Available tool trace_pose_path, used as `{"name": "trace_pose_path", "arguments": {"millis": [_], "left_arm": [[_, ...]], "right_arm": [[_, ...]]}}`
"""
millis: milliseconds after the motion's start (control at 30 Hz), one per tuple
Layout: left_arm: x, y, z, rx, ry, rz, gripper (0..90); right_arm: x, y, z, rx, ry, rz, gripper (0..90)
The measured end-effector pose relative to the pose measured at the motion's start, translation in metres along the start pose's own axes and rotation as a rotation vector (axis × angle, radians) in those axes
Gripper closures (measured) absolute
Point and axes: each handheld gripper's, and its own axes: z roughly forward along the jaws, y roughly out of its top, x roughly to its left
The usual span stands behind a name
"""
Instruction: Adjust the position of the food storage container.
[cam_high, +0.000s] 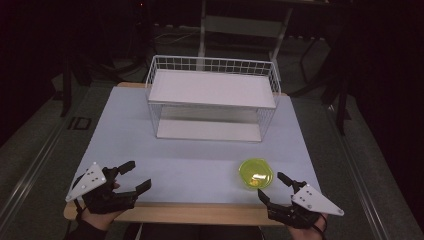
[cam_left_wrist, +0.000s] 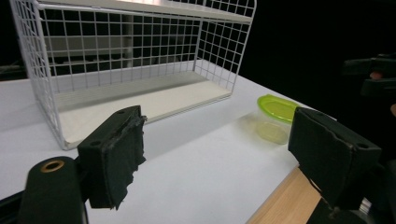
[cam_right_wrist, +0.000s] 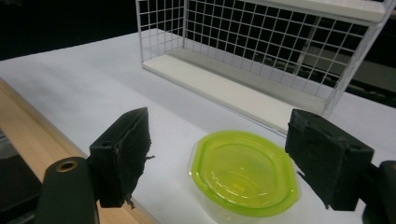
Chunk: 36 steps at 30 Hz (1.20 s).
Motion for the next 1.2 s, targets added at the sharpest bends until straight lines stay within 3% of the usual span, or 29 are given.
{"name": "trace_pose_path", "arguments": {"millis": [167,267,400,467,600,633,767,833,1067,1200], "left_arm": [[-0.001,0.0,0.0,-0.007,0.005,0.004,19.3],[-0.001,0.0,-0.001,-0.011,0.0,0.006,19.3],[-0.001,0.001,-0.001,-0.023,-0.014,-0.001,19.2],[-0.001,0.001,-0.001,-0.025,-0.01,0.004,19.2],[0.0,0.001,-0.002,-0.033,-0.018,-0.009,19.1],[0.0,0.001,-0.002,-0.034,-0.01,-0.006,17.8],[-0.002,0.002,-0.003,-0.04,-0.009,0.001,15.1],[-0.004,0.003,-0.003,-0.038,0.001,0.006,11.4],[-0.001,0.001,0.0,-0.016,-0.044,-0.009,11.2],[0.0,0.002,0.0,-0.014,-0.041,-0.012,11.3]], "right_arm": [[0.0,0.003,-0.002,0.003,0.028,-0.004,32.3],[0.001,0.005,-0.003,0.0,0.012,-0.015,36.9],[-0.009,0.008,0.002,0.031,-0.022,0.01,51.6],[-0.015,0.008,0.005,0.052,-0.016,0.018,61.3],[-0.02,0.008,0.007,0.073,-0.033,0.008,68.3],[-0.027,0.008,0.008,0.103,-0.057,0.001,76.3],[-0.043,0.004,0.012,0.148,-0.084,0.027,89.3],[-0.05,0.0,0.015,0.172,-0.094,0.043,90.0],[-0.075,-0.019,0.024,0.264,-0.143,0.131,90.0],[-0.08,-0.033,0.034,0.334,-0.124,0.162,90.0]]}}
